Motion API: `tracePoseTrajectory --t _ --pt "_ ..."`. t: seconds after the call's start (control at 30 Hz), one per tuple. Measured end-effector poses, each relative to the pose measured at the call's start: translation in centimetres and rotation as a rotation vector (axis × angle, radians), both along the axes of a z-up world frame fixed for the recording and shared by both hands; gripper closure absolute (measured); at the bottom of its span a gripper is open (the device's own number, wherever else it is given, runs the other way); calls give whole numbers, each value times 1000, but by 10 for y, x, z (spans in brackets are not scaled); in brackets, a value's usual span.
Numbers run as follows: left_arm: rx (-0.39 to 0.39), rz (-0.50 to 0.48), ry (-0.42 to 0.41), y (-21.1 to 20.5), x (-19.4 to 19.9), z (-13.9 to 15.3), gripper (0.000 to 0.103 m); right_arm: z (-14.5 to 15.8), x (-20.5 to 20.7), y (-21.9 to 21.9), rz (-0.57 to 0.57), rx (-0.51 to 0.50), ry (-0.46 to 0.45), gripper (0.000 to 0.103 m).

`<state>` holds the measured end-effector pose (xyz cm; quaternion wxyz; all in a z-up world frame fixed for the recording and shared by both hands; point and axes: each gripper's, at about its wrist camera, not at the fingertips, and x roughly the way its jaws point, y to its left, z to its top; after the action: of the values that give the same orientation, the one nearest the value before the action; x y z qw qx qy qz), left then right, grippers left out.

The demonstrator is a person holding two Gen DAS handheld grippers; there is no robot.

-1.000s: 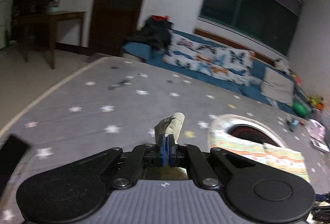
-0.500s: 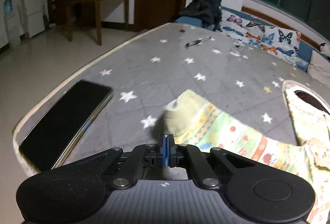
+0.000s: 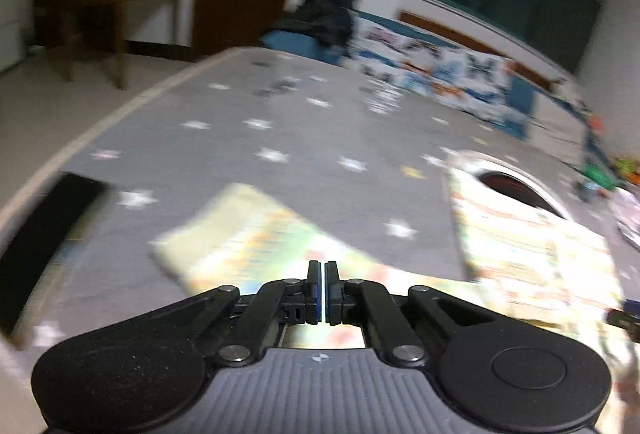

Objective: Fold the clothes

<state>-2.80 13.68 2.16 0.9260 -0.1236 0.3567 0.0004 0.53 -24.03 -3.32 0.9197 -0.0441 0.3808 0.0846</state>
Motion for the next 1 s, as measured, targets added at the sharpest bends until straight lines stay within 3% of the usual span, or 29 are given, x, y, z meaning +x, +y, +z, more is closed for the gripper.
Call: tracePoseTrajectory --t 0.17,0.43,0.67,0.77,1.0 --pt "27 -54 33 -26 18 -18 100 -5 4 -4 -15 6 22 41" --pt "77 122 32 26 27 -25 99 -9 5 -11 -17 5 27 37" --pt "61 176 51 43 40 -20 99 -8 8 -12 -28 8 24 37" --pt "38 132 41 31 41 -12 99 -6 10 -14 -32 3 24 37" --pt "0 -75 30 -29 59 6 99 -1 22 -27 -45 22 26 38"
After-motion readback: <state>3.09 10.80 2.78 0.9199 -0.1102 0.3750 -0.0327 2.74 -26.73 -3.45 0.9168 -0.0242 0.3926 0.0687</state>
